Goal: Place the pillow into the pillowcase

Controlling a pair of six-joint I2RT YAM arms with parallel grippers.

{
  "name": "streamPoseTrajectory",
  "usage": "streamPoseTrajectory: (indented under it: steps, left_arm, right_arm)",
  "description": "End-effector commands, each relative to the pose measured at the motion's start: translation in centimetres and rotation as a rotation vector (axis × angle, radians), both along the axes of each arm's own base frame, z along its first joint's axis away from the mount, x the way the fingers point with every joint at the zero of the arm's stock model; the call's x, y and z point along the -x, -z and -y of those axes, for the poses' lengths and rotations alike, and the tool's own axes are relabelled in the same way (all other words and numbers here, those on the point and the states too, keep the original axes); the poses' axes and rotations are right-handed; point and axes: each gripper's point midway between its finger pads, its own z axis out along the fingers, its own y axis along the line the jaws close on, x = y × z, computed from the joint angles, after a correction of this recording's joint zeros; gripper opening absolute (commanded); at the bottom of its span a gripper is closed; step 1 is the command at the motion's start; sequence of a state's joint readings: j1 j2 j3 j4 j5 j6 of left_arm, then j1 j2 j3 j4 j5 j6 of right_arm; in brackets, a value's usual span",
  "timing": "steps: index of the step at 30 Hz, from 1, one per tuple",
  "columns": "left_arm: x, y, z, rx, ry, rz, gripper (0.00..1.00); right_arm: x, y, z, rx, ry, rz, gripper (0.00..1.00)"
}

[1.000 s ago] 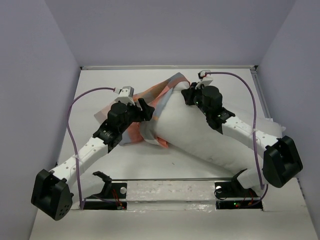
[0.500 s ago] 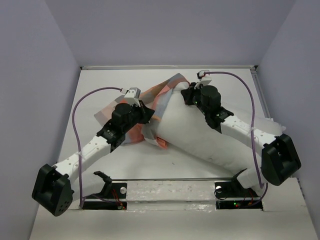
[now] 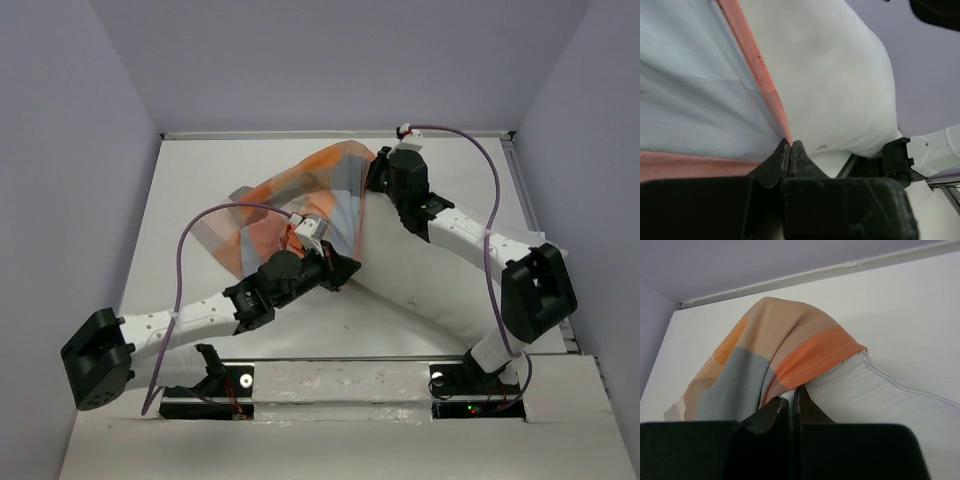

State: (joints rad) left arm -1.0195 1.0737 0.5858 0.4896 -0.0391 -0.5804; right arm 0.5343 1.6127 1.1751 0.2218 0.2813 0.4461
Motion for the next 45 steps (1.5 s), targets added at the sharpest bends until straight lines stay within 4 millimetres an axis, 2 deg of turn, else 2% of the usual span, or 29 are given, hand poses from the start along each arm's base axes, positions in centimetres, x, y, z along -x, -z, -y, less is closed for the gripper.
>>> streamPoseTrajectory:
  steps: [1,2,3,5,6,7,8,9,11,12,14,16,17,18,19,20,21,22,23,24,25,26,27,29,30,34,39,42,45]
  left_arm:
    - [3.9,0.3,4.2,0.111,0.145,-0.048,0.0]
    - [3.5,0.8,4.4,0.101,0.11,-0.047,0.0]
    - [3.9,2.6,4.9,0.067,0.116,-0.07,0.0]
    - [4.0,4.4,4.9,0.039,0.107,-0.093,0.0]
    - [4.2,6.4,4.7,0.015,0.093,-0.124,0.0]
    - [4.4,7.1,4.7,0.011,0.094,-0.139,0.0]
    - [4.6,7.6,4.8,0.021,0.099,-0.144,0.0]
    - [5.5,9.6,5.1,-0.016,0.108,-0.18,0.0]
    - [6.4,11.2,5.9,-0.037,0.13,-0.202,0.0]
    - [6.8,13.1,6.7,-0.076,0.141,-0.224,0.0]
    - [7.9,14.4,7.6,-0.097,0.166,-0.244,0.0]
    - [7.7,14.8,7.8,-0.106,0.161,-0.239,0.47]
    - [7.4,14.4,7.5,-0.1,0.147,-0.228,0.71]
    - [6.8,13.1,6.7,-0.083,0.109,-0.203,0.99]
    - [6.3,12.3,6.1,-0.083,0.082,-0.188,0.99]
    - [5.2,12.7,4.6,-0.128,0.018,-0.175,0.99]
    - [4.8,10.7,3.6,-0.092,-0.004,-0.155,0.99]
    - [4.4,9.9,2.6,-0.083,-0.03,-0.145,0.99]
    - [3.4,10.3,0.9,-0.102,-0.095,-0.16,0.99]
    - [3.2,8.6,-0.8,-0.05,-0.129,-0.154,0.99]
    - [2.7,8.3,-2.1,-0.031,-0.168,-0.162,0.99]
    - [2.1,9.2,-4.0,-0.058,-0.233,-0.184,0.99]
    - [1.1,8.5,-6.3,0.018,-0.318,-0.224,0.99]
    - [0.2,10.4,-9.5,0.01,-0.42,-0.294,0.98]
    - [-1.2,11.0,-11.9,0.058,-0.51,-0.33,0.94]
    - [-2.5,12.9,-14.8,0.07,-0.589,-0.386,0.92]
    - [-6.0,13.8,-18.1,0.036,-0.743,-0.392,0.92]
    - [-7.9,15.7,-19.5,-0.008,-0.807,-0.427,0.92]
    - [-9.9,15.9,-20.0,0.002,-0.826,-0.427,0.92]
  right_arm:
    - [-2.6,-10.5,5.2,-0.283,0.177,0.236,0.0]
    - [-2.3,-10.8,4.7,-0.284,0.14,0.246,0.0]
    - [-1.9,-11.3,4.7,-0.266,0.124,0.269,0.0]
    - [-1.6,-11.9,5.1,-0.247,0.113,0.288,0.0]
    - [-1.6,-12.5,6.1,-0.231,0.109,0.306,0.0]
    - [-1.5,-13.0,6.2,-0.229,0.089,0.315,0.0]
    - [-1.5,-13.2,6.5,-0.23,0.087,0.319,0.0]
    - [-1.7,-13.8,7.3,-0.233,0.09,0.332,0.0]
    - [-1.7,-14.5,7.1,-0.23,0.059,0.345,0.0]
    - [-1.7,-14.5,7.0,-0.223,0.051,0.345,0.0]
    - [-2.0,-13.4,6.6,-0.198,0.03,0.325,0.0]
    - [-2.0,-11.6,6.7,-0.18,0.036,0.291,0.0]
    - [-1.9,-10.8,6.8,-0.173,0.039,0.278,0.0]
    - [-1.4,-9.4,7.0,-0.163,0.044,0.261,0.0]
    - [-1.2,-8.9,7.2,-0.161,0.048,0.252,0.0]
    - [-1.0,-8.9,7.8,-0.16,0.061,0.254,0.0]
    - [-0.8,-8.0,7.9,-0.153,0.06,0.239,0.0]
    - [-0.6,-7.9,8.0,-0.151,0.06,0.239,0.0]
    - [-0.4,-7.9,8.0,-0.14,0.053,0.241,0.0]
    - [-0.1,-8.1,8.1,-0.137,0.051,0.248,0.0]
    - [0.1,-8.2,8.1,-0.132,0.049,0.251,0.0]
    - [0.3,-8.4,8.2,-0.125,0.045,0.257,0.0]
    - [0.5,-8.5,8.2,-0.122,0.041,0.261,0.0]
    - [1.1,-8.7,7.9,-0.122,0.014,0.266,0.0]
    - [1.3,-8.8,7.8,-0.125,0.005,0.267,0.0]
    - [2.2,-8.9,7.3,-0.136,-0.038,0.267,0.0]
    - [3.4,-9.4,6.1,-0.132,-0.127,0.264,0.0]
    - [4.2,-9.0,6.0,-0.128,-0.147,0.25,0.0]
    - [4.7,-8.8,5.7,-0.129,-0.174,0.246,0.0]
